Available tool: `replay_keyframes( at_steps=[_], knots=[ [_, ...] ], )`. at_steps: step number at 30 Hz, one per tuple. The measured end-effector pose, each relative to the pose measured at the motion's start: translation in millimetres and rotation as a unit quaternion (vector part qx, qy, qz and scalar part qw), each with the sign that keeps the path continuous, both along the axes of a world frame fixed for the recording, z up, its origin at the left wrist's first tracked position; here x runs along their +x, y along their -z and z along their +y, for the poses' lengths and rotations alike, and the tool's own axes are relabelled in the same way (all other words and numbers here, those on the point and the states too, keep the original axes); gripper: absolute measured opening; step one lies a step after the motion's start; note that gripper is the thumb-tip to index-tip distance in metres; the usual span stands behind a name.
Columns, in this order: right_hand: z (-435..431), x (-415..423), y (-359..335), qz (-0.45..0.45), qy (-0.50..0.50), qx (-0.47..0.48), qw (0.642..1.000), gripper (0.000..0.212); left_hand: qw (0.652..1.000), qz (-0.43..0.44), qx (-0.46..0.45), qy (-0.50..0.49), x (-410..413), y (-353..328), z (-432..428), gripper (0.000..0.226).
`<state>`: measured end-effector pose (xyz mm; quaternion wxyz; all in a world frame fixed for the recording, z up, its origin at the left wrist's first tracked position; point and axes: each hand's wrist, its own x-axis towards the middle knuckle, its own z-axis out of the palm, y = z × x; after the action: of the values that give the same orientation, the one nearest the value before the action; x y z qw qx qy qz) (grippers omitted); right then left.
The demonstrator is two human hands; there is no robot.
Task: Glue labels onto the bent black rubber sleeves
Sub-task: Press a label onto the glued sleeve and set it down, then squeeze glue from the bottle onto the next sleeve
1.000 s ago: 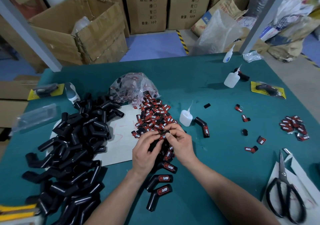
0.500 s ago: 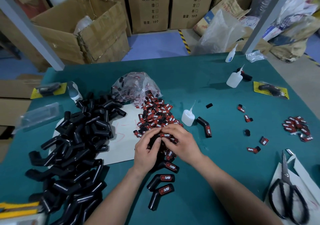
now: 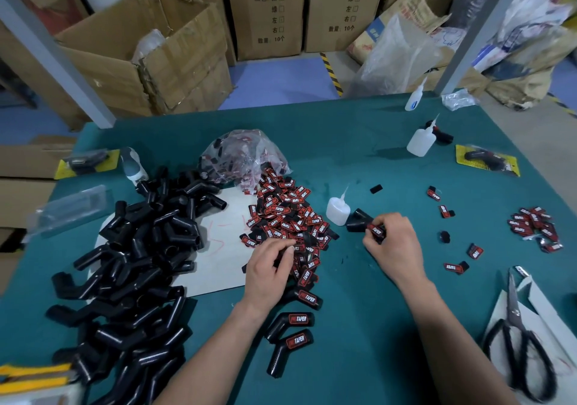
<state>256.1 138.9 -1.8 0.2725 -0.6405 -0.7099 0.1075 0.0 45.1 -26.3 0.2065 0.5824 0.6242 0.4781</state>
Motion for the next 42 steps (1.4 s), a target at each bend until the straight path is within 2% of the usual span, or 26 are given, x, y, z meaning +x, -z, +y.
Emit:
replay_keyframes(
  at_steps=[2, 4, 7, 8, 10, 12, 15, 18, 23, 27, 30, 32, 35, 37, 39, 40, 42],
  knots=[
    [-0.1, -1.1, 4.2, -0.024, 0.002, 0.041, 0.999, 0.017, 1.000, -0.005, -0.023, -0.003, -2.0, -1.3, 0.4, 0.028],
    [-4.1, -7.0, 5.2, -0.015, -0.024, 0.122, 0.992, 0.015, 0.999, -0.012, -0.027, -0.013, -2.3, 0.0, 0.0, 0.025],
    [-18.9, -32.6, 10.0, 0.037, -0.186, 0.213, 0.958, 0.009, 0.999, -0.004, -0.028, -0.029, -2.2, -3.6, 2.0, 0.018],
    [-24.8, -43.0, 13.7, 0.041, -0.250, 0.216, 0.943, 0.009, 0.999, 0.033, -0.015, -0.026, -4.8, -5.3, 3.8, 0.015],
    [-32.0, -58.4, 21.9, 0.027, -0.348, 0.203, 0.915, 0.008, 0.981, 0.190, 0.010, -0.027, -15.8, -5.5, 9.7, 0.013],
    [-31.7, -64.0, 26.5, 0.010, -0.391, 0.189, 0.901, 0.008, 0.955, 0.290, -0.021, -0.063, -32.3, -9.5, 17.7, 0.018],
    [-27.8, -62.8, 28.5, 0.013, -0.392, 0.187, 0.901, 0.008, 0.924, 0.350, -0.061, -0.141, -62.3, -17.7, 30.0, 0.025],
    [-27.4, -61.7, 29.7, 0.015, -0.388, 0.181, 0.903, 0.007, 0.897, 0.390, -0.132, -0.163, -87.6, -23.6, 41.4, 0.043],
    [-26.7, -61.0, 28.9, 0.012, -0.378, 0.162, 0.911, 0.006, 0.881, 0.405, -0.177, -0.169, -92.2, -26.9, 51.5, 0.049],
    [-26.2, -62.0, 26.9, 0.018, -0.379, 0.154, 0.912, 0.005, 0.893, 0.399, -0.128, -0.166, -86.6, -21.3, 49.2, 0.047],
    [-27.3, -61.3, 26.2, 0.022, -0.373, 0.153, 0.915, 0.006, 0.933, 0.338, -0.037, -0.114, -54.1, -19.8, 37.0, 0.036],
    [-26.8, -61.4, 24.3, 0.030, -0.365, 0.157, 0.917, 0.007, 0.962, 0.265, 0.033, -0.056, -27.6, -18.8, 26.0, 0.031],
    [-30.1, -60.7, 25.1, 0.049, -0.361, 0.162, 0.917, 0.012, 0.998, 0.040, 0.038, -0.013, -5.9, -20.0, 12.6, 0.025],
    [-34.6, -59.8, 25.3, 0.065, -0.369, 0.139, 0.917, 0.024, 0.986, -0.166, -0.020, -0.023, 2.0, -23.5, 3.9, 0.017],
    [-38.8, -60.7, 23.8, 0.089, -0.362, 0.087, 0.924, 0.039, 0.935, -0.349, -0.057, -0.035, 9.1, -23.7, -2.1, 0.015],
    [-41.1, -61.8, 22.8, 0.115, -0.354, 0.057, 0.926, 0.044, 0.916, -0.397, -0.055, -0.036, 11.4, -21.8, -3.6, 0.015],
    [-46.4, -66.4, 20.2, 0.170, -0.328, 0.025, 0.929, 0.046, 0.905, -0.422, -0.036, -0.029, 14.3, -15.6, -5.3, 0.015]
  ],
)
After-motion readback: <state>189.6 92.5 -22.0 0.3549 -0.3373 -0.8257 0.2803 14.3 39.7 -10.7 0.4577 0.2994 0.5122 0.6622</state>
